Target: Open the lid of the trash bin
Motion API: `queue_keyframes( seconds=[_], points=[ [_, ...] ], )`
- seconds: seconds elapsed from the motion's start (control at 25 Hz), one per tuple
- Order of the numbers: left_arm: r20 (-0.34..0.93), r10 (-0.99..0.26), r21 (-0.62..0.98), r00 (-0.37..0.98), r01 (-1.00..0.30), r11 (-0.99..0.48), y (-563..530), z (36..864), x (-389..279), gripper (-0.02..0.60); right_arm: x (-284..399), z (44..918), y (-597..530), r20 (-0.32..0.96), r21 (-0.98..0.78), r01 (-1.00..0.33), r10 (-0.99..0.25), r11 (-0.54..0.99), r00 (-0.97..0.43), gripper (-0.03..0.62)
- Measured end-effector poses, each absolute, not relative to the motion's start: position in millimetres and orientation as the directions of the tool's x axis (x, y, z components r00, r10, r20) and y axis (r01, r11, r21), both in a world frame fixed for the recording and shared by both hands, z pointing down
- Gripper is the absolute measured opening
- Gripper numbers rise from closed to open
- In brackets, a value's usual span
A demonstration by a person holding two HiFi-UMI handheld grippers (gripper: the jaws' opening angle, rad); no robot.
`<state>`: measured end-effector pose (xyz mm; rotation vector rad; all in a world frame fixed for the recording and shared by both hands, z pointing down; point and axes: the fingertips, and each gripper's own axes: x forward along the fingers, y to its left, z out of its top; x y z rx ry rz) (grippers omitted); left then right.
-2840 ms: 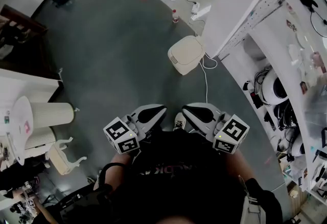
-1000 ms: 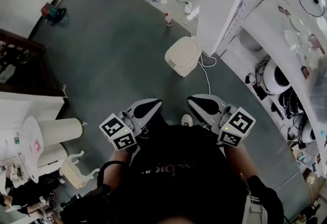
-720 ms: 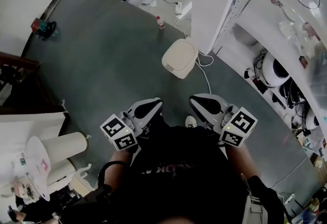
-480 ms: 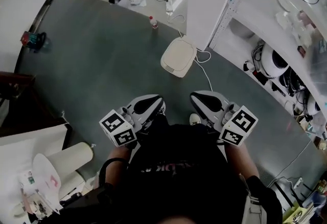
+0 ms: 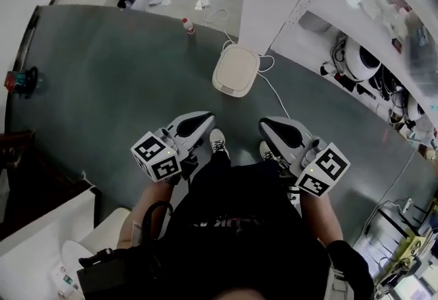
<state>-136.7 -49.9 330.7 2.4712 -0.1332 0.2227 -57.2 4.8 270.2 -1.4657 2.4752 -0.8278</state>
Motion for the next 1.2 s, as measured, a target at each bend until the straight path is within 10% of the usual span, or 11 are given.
queue_keyframes(
  seconds=[1.2],
  points=[
    [0.485,0.038,0.652,0.874,-0.333,-0.681,-142.6,653.8,-97.3,0.005,-24.4,433.2,-48.4,0.295,-0.595,-0.792,-0.881,0.133,-0.369,0.009]
  ],
)
